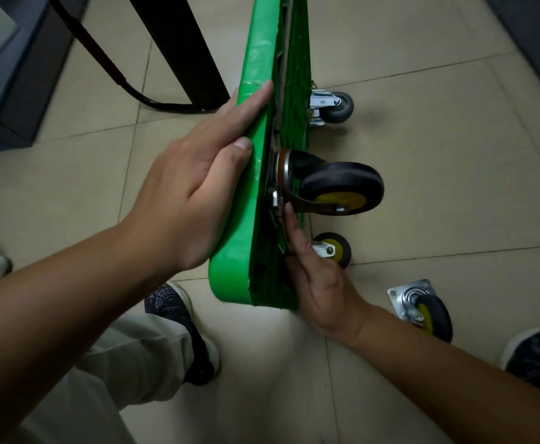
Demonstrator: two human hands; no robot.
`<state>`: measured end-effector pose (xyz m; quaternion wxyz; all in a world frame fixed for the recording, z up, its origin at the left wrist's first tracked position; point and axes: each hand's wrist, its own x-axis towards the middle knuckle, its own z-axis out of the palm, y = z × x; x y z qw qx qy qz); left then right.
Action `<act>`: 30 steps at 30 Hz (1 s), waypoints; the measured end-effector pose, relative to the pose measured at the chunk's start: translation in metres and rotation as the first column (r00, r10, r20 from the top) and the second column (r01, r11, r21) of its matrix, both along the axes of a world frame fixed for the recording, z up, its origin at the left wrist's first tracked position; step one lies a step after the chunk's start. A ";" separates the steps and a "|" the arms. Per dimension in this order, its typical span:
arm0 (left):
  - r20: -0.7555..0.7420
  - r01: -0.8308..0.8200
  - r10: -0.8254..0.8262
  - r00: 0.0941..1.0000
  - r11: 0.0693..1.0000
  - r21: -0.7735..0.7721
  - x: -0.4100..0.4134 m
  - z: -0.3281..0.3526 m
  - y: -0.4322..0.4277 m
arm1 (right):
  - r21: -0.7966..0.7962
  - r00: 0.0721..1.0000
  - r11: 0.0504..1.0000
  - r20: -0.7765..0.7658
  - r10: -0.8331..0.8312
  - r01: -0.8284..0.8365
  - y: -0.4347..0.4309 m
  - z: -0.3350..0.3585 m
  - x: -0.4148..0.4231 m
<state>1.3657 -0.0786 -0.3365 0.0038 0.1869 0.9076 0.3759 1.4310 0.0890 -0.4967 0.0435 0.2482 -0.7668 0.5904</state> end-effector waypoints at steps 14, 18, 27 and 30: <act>-0.008 -0.090 0.090 0.996 0.984 -0.157 0.010 0.012 0.014 | 0.238 0.943 0.961 0.265 -0.201 0.138 0.000 0.069 0.045; -0.001 -0.074 0.076 0.997 0.977 -0.199 0.012 0.016 0.018 | 0.162 0.903 0.979 0.390 -0.178 0.123 -0.001 0.095 0.053; 0.009 -0.060 0.065 0.998 0.965 -0.256 0.012 0.018 0.011 | -0.066 0.725 0.976 0.680 -0.107 0.206 -0.015 0.151 0.057; 0.025 -0.061 0.071 0.997 0.960 -0.273 0.009 0.021 0.008 | -0.041 0.771 0.976 0.621 -0.142 0.213 -0.013 0.139 0.059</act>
